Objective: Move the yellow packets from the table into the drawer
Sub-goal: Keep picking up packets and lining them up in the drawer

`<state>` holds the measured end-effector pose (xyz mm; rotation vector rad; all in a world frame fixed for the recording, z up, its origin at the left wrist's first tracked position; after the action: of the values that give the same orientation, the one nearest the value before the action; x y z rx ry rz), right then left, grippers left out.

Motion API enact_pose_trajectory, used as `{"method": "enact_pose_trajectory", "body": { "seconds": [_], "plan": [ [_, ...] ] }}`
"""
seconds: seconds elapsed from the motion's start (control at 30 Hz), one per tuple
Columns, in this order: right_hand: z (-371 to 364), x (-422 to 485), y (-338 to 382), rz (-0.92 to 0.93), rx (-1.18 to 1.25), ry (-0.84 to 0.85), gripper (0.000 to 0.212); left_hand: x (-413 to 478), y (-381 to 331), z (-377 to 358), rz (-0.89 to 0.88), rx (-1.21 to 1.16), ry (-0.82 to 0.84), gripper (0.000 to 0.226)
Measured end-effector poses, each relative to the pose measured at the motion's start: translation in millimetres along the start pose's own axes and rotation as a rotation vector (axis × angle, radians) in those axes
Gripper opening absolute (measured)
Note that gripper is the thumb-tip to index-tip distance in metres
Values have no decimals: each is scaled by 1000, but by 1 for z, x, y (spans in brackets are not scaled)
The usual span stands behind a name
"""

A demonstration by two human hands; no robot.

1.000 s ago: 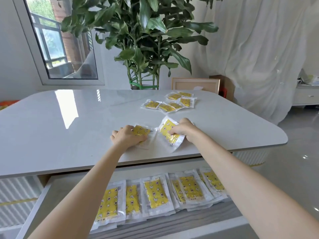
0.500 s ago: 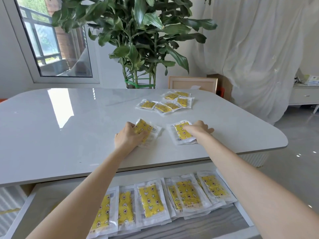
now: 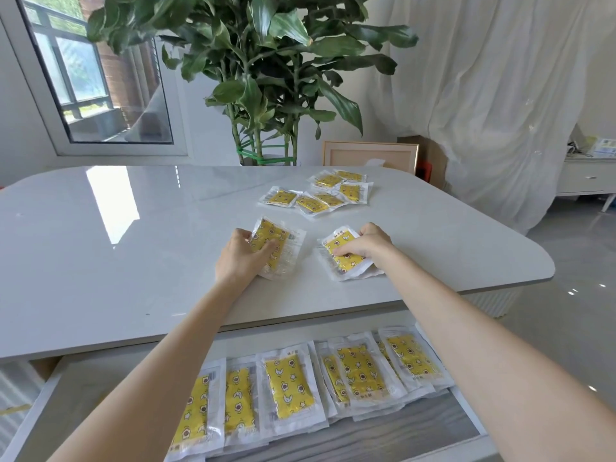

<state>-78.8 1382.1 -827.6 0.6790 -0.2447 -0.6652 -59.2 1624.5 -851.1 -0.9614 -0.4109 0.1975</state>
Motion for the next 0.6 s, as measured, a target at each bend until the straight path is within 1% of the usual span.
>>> {"method": "enact_pose_trajectory", "body": {
  "seconds": [0.1, 0.2, 0.33, 0.37, 0.47, 0.53, 0.6],
  "plan": [
    [3, -6, -2, 34, 4, -35, 66, -2, 0, 3, 19, -144, -13, 41],
    [4, -12, -7, 55, 94, -58, 60, -10, -1, 11, 39, -312, -10, 32],
    [11, -25, -11, 100, 202, -48, 48, -25, 0, 26, 91, -450, 70, 31],
    [14, -30, -11, 116, 226, -41, 49, -30, 0, 31, 99, -471, 86, 30],
    [20, -47, -10, 133, 312, 15, 63, -43, -1, 51, 116, -531, 91, 25],
    [23, -60, -8, 163, 351, 67, 65, -51, 1, 64, 126, -541, 112, 19],
    [24, -72, -8, 196, 378, 138, 66, -59, 3, 78, 131, -545, 153, 20]
  ]
}}
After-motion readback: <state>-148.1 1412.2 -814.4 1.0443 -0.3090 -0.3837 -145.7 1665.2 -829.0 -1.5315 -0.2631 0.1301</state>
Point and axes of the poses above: each hand's wrist, its own x-axis towards the middle knuckle, its own z-axis out of the back of the hand, y = z × x, the point moved 4 cm from there along x, towards the middle knuckle, and after that the axes turned 15 degrees about -y, right-handed, at the moved point
